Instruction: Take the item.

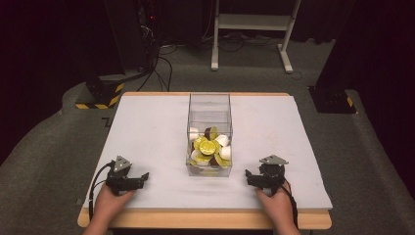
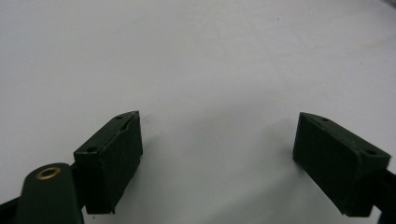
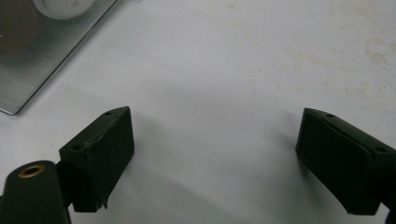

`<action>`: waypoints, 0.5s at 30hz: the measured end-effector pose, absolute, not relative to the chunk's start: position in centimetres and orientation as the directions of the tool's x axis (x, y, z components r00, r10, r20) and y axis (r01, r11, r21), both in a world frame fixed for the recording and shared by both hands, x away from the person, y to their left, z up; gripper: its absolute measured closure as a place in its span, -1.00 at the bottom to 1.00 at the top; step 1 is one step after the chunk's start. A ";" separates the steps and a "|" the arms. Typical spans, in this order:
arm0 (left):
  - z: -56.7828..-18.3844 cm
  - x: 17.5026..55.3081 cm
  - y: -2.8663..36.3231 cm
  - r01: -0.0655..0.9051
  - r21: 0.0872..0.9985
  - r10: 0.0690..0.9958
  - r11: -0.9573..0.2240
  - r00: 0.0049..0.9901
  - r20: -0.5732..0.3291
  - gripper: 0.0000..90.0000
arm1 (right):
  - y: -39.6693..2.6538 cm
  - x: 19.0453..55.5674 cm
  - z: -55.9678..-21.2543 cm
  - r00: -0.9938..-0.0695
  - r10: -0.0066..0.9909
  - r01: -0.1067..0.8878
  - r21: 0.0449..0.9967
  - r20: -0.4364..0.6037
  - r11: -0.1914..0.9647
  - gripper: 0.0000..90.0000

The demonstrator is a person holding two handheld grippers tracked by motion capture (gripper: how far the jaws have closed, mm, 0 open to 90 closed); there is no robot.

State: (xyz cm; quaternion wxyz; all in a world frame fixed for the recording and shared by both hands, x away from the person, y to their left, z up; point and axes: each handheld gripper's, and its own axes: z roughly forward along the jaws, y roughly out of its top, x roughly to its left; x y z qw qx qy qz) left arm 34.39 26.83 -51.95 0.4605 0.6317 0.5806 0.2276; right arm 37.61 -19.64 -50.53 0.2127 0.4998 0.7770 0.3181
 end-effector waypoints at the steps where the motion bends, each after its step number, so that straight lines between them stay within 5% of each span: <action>1: -51.9 34.4 26.8 0.524 0.846 0.943 0.099 0.222 -0.248 -0.64 | -19.6 37.6 -50.5 -0.410 0.912 0.641 0.707 -0.012 0.298 -0.75; 15: -51.9 34.4 26.9 0.526 0.845 0.943 0.100 0.221 -0.249 -0.64 | -19.6 37.6 -50.5 -0.410 0.912 0.642 0.706 -0.013 0.299 -0.75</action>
